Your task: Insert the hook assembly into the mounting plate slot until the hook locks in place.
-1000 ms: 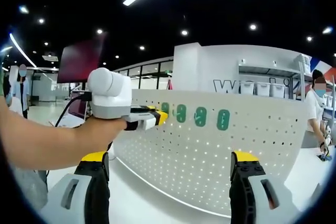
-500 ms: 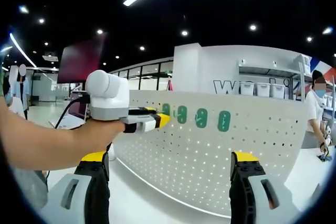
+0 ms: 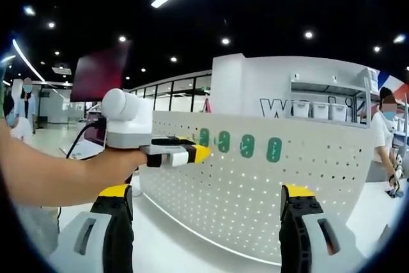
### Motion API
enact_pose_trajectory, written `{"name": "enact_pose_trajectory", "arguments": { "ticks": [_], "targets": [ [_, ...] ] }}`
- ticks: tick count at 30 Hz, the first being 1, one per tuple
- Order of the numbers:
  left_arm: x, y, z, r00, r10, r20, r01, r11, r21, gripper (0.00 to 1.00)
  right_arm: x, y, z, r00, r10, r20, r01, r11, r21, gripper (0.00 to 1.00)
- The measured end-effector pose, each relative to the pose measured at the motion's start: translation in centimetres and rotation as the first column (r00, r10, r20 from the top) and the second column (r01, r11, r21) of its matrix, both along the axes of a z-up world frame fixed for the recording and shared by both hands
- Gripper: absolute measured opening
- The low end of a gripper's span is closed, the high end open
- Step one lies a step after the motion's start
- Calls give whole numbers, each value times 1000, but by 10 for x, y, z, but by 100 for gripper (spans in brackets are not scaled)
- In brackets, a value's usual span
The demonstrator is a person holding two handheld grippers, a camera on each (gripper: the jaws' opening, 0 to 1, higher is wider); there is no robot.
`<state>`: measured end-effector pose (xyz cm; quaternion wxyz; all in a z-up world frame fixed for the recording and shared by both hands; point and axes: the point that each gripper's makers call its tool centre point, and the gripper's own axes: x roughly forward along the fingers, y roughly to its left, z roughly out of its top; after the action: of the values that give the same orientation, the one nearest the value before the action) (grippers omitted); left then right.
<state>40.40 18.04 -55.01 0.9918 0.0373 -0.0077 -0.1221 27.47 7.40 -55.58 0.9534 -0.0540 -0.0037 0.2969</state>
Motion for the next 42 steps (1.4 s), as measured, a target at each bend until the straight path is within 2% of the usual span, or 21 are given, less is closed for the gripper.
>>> {"name": "enact_pose_trajectory", "arguments": {
  "ticks": [6,9,12,19,24,27,34,40,42],
  "targets": [
    [-4,1,-6,999,-23,-31,22,999,-25,40,-2,2,2,1000,1,3,-1,1000,1,98],
    [-6,-3,-4,998,-51,-27,50,998,-36,44,-2,2,3,1000,1,6,-1,1000,0,98],
    [-9,-4,-3,998,-66,-26,64,996,-59,53,-4,2,5,1000,-1,9,1,1000,0,98],
    [-14,-7,-11,993,-99,-65,94,992,-79,64,-7,2,9,1000,-8,16,8,1000,1,98],
    [-21,-11,-13,988,-129,-78,120,986,-116,79,-10,2,12,1000,-14,21,14,1000,1,98],
    [-25,-12,-13,987,-136,-82,126,986,-113,84,-13,2,14,1000,-18,25,18,1000,1,98],
    [-39,-11,-18,984,-155,-89,144,982,-119,86,-20,2,18,999,-28,31,28,1000,2,98],
    [-53,-5,-19,985,-151,-79,141,982,-123,95,-28,1,21,998,-41,36,41,999,4,98],
    [-59,-3,-20,985,-154,-83,143,982,-123,95,-31,1,22,998,-44,37,44,999,4,98]
  ]
}}
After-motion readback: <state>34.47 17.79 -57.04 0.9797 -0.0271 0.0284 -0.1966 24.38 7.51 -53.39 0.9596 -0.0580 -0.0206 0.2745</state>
